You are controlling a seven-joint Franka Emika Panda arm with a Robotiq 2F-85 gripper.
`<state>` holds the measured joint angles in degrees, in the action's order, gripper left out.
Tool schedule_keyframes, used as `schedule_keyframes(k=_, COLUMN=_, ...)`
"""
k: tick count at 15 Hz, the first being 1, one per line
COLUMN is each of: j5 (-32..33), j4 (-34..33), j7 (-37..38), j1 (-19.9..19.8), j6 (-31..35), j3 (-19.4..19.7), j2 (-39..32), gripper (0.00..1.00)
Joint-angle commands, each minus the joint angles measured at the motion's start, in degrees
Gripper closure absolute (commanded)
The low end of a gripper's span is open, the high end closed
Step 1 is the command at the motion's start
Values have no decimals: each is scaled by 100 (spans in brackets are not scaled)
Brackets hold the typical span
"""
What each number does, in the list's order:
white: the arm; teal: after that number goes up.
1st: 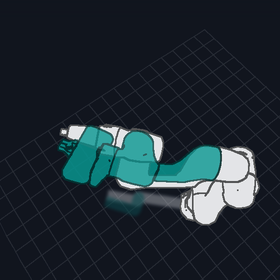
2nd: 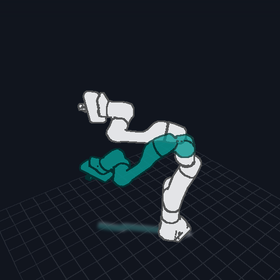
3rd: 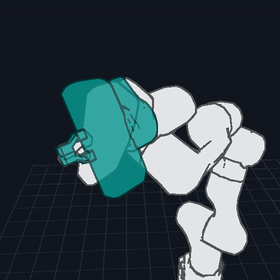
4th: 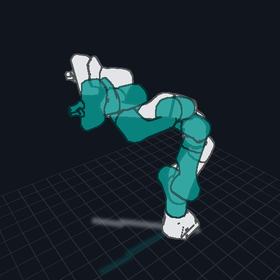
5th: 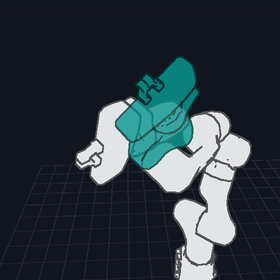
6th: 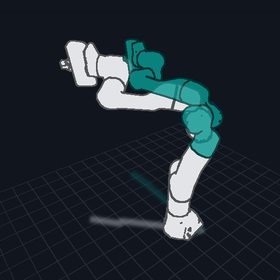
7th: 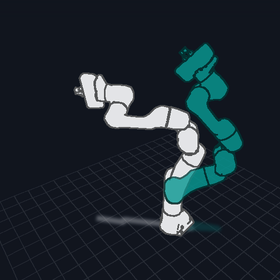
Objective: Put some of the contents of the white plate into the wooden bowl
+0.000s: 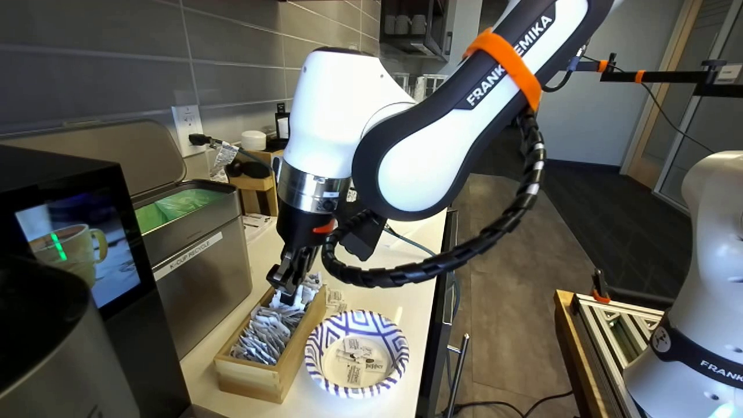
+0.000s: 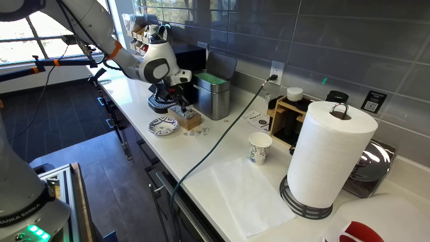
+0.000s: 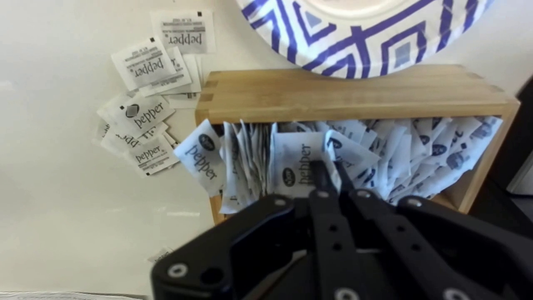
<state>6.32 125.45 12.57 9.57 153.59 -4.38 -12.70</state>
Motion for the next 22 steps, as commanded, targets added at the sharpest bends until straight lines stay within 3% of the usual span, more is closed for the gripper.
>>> schedule_keyframes(k=1, j5=380, j4=-6, j7=574, j1=226, j6=-42, j3=165, j2=-147, gripper=99)
schedule_keyframes(k=4, j5=583, j4=-22, j7=910, j1=332, j6=-47, j3=246, j2=-185, gripper=98)
schedule_keyframes(k=5, j5=581, j4=-31, j7=964, j1=336, j6=-48, j3=257, j2=-165, gripper=71)
schedule_keyframes(k=7, j5=540, j4=-22, j7=1028, j1=326, j6=-58, j3=268, j2=-91, gripper=65)
schedule_keyframes(k=15, j5=-903, j4=145, j7=-45, j1=-153, j6=-227, j3=-111, j2=552, gripper=4)
schedule_keyframes(k=22, j5=-1006, j4=225, j7=109, j1=-327, j6=-99, j3=73, j2=858, gripper=0)
